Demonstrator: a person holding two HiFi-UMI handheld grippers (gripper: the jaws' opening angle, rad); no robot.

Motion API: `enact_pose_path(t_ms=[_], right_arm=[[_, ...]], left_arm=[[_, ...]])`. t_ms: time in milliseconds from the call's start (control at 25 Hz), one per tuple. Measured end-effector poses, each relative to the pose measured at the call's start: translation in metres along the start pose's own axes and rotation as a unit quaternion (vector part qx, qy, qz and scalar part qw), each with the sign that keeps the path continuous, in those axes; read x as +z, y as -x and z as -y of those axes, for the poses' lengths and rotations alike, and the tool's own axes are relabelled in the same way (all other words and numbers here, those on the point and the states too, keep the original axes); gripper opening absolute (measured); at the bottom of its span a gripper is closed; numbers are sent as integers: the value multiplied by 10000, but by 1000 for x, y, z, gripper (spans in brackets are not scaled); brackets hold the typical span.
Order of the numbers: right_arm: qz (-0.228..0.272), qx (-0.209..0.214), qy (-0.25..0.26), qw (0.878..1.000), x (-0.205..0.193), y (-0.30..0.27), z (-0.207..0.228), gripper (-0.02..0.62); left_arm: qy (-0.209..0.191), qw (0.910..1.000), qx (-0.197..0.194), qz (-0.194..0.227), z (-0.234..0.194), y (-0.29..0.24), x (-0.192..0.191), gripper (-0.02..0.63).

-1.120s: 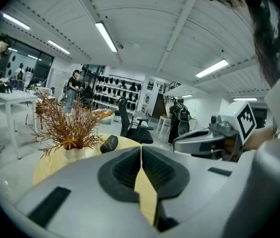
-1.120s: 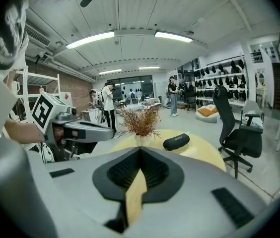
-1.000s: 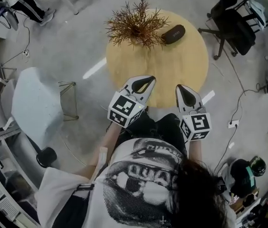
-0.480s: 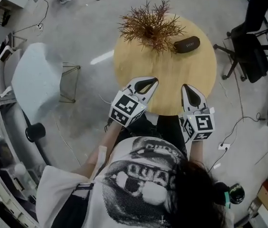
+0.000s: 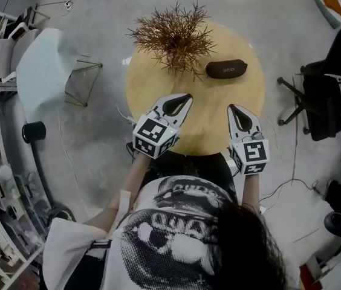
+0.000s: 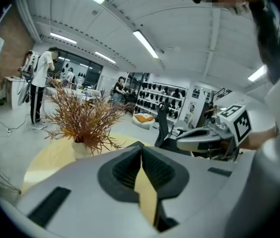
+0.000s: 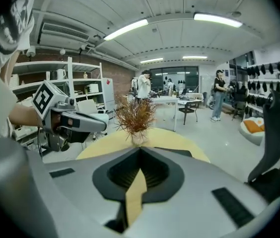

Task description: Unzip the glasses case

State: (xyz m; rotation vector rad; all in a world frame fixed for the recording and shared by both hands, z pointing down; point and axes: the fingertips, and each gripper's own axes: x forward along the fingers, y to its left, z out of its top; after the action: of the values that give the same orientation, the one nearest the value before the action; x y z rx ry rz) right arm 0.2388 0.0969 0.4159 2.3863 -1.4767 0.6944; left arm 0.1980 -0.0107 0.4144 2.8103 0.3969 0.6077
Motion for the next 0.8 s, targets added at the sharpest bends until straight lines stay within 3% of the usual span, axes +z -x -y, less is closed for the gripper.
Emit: enact_pose_path(t_ms=[280,520,640,800], right_arm=[[-187,803,514,9953,-17,-20,30,-2],[-404,1311,1247,9827,-24,-50,51,19],[-598,1591,1872,9675,-28,-68,60,45],[-1019,1964,2940,9299,-38,-93,72,114]], left_arm=[[142,9977,564,-359,10,-20,-29,15],[279,9950,776,-556,8,-38,-48,15],[408,9943,792,-591,7,-52,-56,15],[491,9934,798,-660,6,-73,-69,17]])
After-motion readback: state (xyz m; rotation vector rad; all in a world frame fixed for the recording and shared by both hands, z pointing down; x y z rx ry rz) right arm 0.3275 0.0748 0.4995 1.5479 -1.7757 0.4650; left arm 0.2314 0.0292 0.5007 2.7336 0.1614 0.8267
